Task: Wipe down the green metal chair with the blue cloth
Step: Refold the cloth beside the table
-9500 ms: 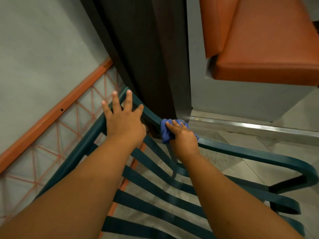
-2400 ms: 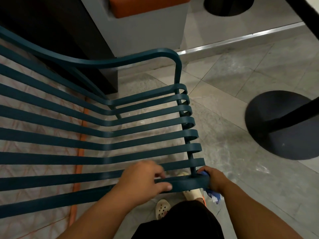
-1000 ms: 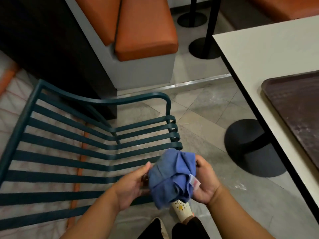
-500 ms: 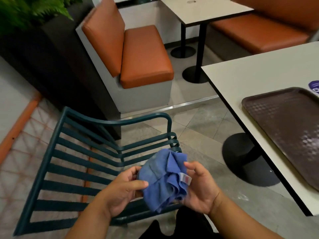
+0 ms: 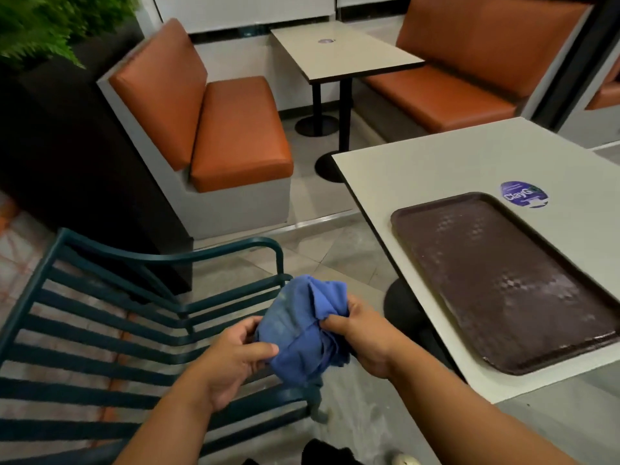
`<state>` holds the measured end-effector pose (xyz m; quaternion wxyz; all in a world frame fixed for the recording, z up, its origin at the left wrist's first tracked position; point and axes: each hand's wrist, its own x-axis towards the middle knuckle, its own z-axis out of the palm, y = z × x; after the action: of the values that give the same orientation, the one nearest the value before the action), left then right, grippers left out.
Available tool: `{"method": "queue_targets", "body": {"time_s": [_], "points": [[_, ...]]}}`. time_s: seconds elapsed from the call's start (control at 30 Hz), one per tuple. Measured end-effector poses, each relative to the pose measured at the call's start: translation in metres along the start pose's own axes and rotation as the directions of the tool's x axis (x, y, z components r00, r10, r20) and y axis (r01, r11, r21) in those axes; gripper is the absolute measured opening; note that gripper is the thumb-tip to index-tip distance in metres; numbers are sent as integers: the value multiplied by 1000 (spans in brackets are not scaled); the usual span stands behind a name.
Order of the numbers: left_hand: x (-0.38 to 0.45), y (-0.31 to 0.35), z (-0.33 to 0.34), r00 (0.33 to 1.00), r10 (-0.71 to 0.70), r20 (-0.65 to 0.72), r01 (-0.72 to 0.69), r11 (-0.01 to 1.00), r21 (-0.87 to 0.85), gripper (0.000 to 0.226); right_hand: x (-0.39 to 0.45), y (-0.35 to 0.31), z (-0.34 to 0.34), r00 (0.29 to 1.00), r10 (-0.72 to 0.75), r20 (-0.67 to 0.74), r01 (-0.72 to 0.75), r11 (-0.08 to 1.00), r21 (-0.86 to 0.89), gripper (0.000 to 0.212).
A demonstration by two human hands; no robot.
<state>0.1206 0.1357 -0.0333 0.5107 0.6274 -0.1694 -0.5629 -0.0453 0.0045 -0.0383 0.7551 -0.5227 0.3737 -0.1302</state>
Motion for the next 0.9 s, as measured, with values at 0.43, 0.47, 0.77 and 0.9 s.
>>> {"method": "queue_targets", "body": {"time_s": [0.43, 0.47, 0.77, 0.9], "points": [[55, -12, 183, 996, -84, -12, 84, 994, 68, 28, -38, -53, -248, 960, -40, -277, -3, 988, -152, 25], [57, -11, 188, 996, -84, -31, 86, 994, 70, 27, -37, -52, -261, 951, -19, -308, -35, 985, -169, 24], [93, 7, 253, 995, 40, 96, -52, 990, 134, 27, -26, -53, -293, 921, -31, -388, -260, 692, -674, 14], [124, 12, 304, 976, -41, 214, 12, 991, 134, 30, -25, -52, -282, 899, -159, -407, -258, 558, -788, 10]]}}
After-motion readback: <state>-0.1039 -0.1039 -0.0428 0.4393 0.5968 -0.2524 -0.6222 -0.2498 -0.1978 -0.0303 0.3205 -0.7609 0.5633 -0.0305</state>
